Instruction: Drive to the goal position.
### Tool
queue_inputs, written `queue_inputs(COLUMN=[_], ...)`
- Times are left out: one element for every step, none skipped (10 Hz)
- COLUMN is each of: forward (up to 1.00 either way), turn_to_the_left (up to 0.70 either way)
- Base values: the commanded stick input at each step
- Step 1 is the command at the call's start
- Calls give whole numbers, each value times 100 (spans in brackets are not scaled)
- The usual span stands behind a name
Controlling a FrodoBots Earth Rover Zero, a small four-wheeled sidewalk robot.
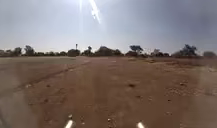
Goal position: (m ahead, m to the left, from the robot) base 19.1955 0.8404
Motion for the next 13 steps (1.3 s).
queue_inputs(forward=[50,50,50,50,50,50,50,50,50,50,50,50,50], turn_to_the_left=[0,0,0,0,0,0,0,0,0,0,0,0,0])
